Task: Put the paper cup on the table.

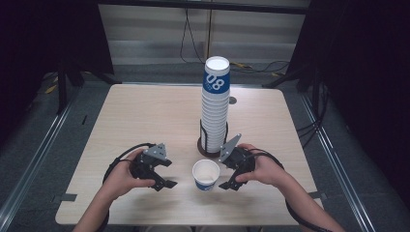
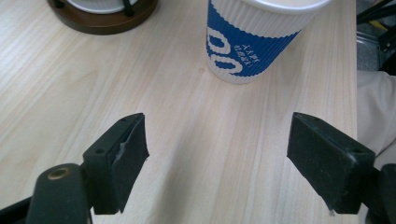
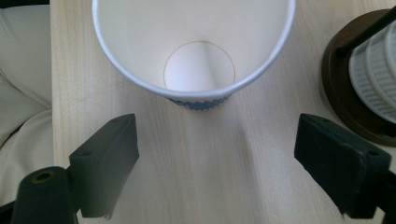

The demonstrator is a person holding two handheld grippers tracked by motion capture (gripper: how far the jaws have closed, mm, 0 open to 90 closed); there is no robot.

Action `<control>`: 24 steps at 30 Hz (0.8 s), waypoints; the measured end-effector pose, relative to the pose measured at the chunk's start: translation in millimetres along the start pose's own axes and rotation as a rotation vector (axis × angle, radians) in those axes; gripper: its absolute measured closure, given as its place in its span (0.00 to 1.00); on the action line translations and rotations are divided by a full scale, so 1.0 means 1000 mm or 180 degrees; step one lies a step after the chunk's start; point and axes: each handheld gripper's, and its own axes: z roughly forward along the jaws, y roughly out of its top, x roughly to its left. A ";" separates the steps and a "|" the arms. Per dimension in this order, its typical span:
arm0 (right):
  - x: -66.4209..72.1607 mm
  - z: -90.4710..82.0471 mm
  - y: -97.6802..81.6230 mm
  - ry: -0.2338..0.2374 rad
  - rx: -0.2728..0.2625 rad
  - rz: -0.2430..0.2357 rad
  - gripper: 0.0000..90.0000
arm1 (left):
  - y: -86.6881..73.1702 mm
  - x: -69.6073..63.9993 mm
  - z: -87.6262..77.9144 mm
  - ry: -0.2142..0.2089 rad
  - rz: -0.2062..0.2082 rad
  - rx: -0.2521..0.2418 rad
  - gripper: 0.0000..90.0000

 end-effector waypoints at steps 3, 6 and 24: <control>0.000 -0.001 -0.006 -0.0009 -0.0029 0.0044 0.15 | -0.004 0.002 -0.005 0.0074 -0.0033 0.0019 0.22; 0.001 -0.001 -0.013 -0.0048 -0.0095 0.0145 0.15 | -0.007 0.002 -0.007 0.0095 -0.0031 0.0015 0.22; -0.001 -0.008 -0.044 -0.0267 -0.0355 0.0387 0.15 | -0.031 0.012 -0.017 0.0237 -0.0161 0.0023 0.20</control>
